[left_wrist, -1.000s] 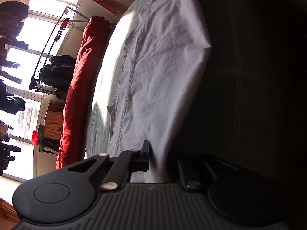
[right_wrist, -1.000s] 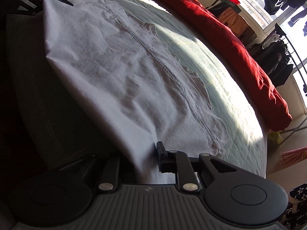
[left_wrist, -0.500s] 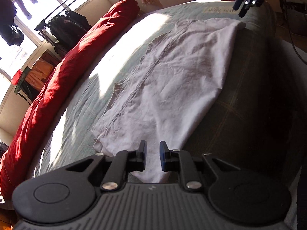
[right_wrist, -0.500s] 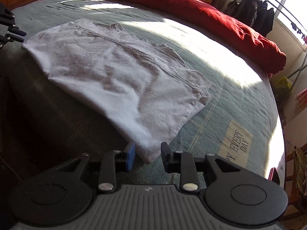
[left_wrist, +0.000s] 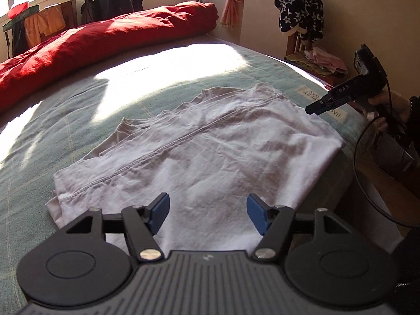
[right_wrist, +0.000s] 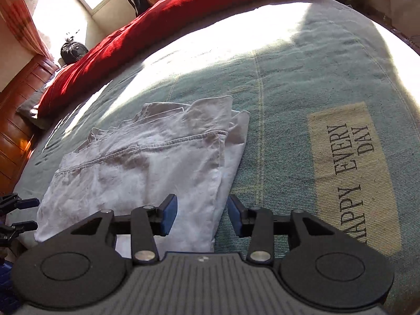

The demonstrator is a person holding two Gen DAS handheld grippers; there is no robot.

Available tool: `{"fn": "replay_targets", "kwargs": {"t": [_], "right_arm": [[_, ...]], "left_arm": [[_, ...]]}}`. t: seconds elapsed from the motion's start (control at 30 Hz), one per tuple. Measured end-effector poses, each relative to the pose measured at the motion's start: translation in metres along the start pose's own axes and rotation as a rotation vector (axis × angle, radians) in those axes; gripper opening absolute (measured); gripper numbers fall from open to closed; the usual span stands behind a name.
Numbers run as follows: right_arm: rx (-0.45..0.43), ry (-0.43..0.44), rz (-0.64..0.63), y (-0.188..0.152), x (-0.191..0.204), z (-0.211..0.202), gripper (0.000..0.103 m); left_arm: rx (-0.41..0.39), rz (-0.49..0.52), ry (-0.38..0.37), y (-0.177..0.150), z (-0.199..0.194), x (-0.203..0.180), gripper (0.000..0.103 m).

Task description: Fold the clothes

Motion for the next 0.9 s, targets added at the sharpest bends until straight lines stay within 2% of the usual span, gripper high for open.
{"fn": "replay_targets", "kwargs": {"t": [0.17,0.23,0.27,0.37,0.43,0.6,0.67,0.77,0.87,0.9], "right_arm": [[-0.002,0.108,0.081,0.004,-0.015,0.021,0.047],[-0.013,0.109,0.07,0.007,-0.014,0.024,0.03],[-0.015,0.1,0.054,0.01,-0.013,0.024,0.018],[-0.029,0.067,-0.001,0.019,-0.007,0.02,0.012],[-0.035,0.05,-0.039,0.026,-0.005,0.015,0.012],[0.017,-0.022,-0.089,0.018,-0.004,0.02,0.022],[0.005,-0.031,-0.119,0.011,0.0,0.01,0.027],[-0.041,-0.065,-0.261,0.001,0.026,-0.014,0.035],[-0.066,-0.071,-0.433,-0.017,0.066,-0.03,0.053],[-0.066,-0.059,-0.482,-0.025,0.08,-0.031,0.054]], "left_arm": [[0.033,-0.009,-0.002,0.001,0.012,0.004,0.072],[0.049,-0.012,-0.002,0.001,0.017,0.006,0.072],[0.055,-0.013,-0.002,0.0,0.019,0.006,0.072],[0.064,-0.009,0.0,-0.001,0.024,0.007,0.072],[0.072,-0.019,-0.001,-0.003,0.028,0.008,0.072],[0.145,-0.06,0.013,-0.02,0.044,0.015,0.074],[0.154,-0.051,0.022,-0.025,0.042,0.014,0.074],[0.139,-0.091,0.026,-0.02,0.028,0.017,0.074],[0.112,-0.159,0.013,-0.014,0.016,0.021,0.076],[0.114,-0.172,0.02,-0.015,0.014,0.02,0.077]]}}
Point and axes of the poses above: each gripper's, at about its wrist camera, not at the fingertips, and z roughly the way its jaws point, x to its left, y to its top, the point moved 2 cm from there along z, roughly the way its jaws point, and after that the axes turned 1 degree about -x, right-handed, at the moved point
